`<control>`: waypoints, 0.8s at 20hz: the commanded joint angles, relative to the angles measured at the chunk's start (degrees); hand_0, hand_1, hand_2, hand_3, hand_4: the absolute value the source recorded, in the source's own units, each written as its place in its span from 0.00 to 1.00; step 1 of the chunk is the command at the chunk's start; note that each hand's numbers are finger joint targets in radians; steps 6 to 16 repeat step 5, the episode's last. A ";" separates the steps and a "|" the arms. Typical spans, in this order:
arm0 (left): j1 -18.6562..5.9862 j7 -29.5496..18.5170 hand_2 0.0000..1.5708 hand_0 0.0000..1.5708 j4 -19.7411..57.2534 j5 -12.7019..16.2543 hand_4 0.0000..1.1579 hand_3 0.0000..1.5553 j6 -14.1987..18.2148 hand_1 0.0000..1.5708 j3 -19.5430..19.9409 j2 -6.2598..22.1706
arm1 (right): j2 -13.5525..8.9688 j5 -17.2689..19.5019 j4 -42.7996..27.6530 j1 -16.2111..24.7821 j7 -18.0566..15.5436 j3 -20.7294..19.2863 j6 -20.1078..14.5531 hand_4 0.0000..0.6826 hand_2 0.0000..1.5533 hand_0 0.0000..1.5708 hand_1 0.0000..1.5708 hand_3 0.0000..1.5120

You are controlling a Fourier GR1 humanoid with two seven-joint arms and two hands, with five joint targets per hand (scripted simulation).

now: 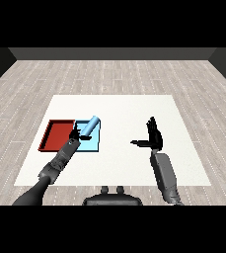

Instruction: Pick the blue can and put it in the blue box

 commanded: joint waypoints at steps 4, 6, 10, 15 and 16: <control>0.94 -23.54 0.00 0.00 -16.89 7.55 0.00 0.00 9.86 0.00 9.02 1.14 | -1.52 2.20 -0.90 0.36 0.69 1.81 0.69 0.00 0.00 0.00 0.00 0.00; 2.38 -26.71 0.00 0.00 -17.77 8.48 0.00 0.00 9.38 0.00 10.14 0.36 | -1.88 3.09 0.07 0.24 -0.80 2.32 1.28 0.00 0.00 0.00 0.00 0.00; 2.38 -26.71 0.00 0.00 -17.77 8.48 0.00 0.00 9.38 0.00 10.14 0.36 | -1.88 3.09 0.07 0.24 -0.80 2.32 1.28 0.00 0.00 0.00 0.00 0.00; 2.38 -26.71 0.00 0.00 -17.77 8.48 0.00 0.00 9.38 0.00 10.14 0.36 | -1.88 3.09 0.07 0.24 -0.80 2.32 1.28 0.00 0.00 0.00 0.00 0.00; 2.38 -26.71 0.00 0.00 -17.77 8.48 0.00 0.00 9.38 0.00 10.14 0.36 | -1.88 3.09 0.07 0.24 -0.80 2.32 1.28 0.00 0.00 0.00 0.00 0.00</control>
